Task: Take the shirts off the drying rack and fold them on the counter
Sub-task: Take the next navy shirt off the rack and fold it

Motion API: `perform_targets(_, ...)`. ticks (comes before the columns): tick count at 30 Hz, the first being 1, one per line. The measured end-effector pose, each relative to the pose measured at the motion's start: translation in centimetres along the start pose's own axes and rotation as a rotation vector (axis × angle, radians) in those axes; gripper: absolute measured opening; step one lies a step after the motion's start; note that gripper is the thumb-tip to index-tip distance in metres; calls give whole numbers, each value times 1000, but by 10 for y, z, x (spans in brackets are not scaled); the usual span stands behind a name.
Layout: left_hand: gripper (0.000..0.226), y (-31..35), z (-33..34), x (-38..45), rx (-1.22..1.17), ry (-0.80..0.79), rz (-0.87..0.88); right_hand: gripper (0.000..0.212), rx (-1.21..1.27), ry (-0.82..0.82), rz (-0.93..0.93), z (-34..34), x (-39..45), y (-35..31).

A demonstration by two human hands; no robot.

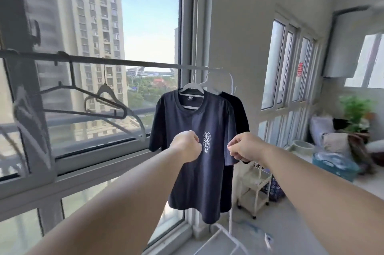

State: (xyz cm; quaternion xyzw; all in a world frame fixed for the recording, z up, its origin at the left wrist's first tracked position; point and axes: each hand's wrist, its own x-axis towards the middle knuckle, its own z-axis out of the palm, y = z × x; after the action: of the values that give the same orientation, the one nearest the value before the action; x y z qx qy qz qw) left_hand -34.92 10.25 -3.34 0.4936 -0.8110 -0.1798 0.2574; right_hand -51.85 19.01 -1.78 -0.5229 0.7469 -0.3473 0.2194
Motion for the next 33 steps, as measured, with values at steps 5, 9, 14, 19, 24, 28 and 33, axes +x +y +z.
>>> perform_targets(5, 29, -3, 10, 98, 37, 79, -98, 21, -50, 131, -100, -19, 95, -13)
perform_targets(9, 37, -5, 22, 154, 65, 108, -172, 13, -87, 190, -175, -23, 161, -16)
perform_targets(14, 35, -21, 30, 217, 126, 173, -257, 36, -132, 246, -305, -26, 245, -23)
perform_targets(19, 38, -38, 29, 267, 170, 255, -374, 43, -274, 300, -412, -25, 327, -36)
perform_targets(24, 39, -51, 22, 302, 157, 295, -439, 32, -422, 241, -424, -13, 385, -50)
perform_targets(28, 51, -62, 13, 325, 159, 358, -452, 36, -441, 227, -444, -5, 414, -50)
perform_targets(33, 84, -73, 0, 345, 155, 496, -459, 29, -294, 302, -453, -18, 422, -57)
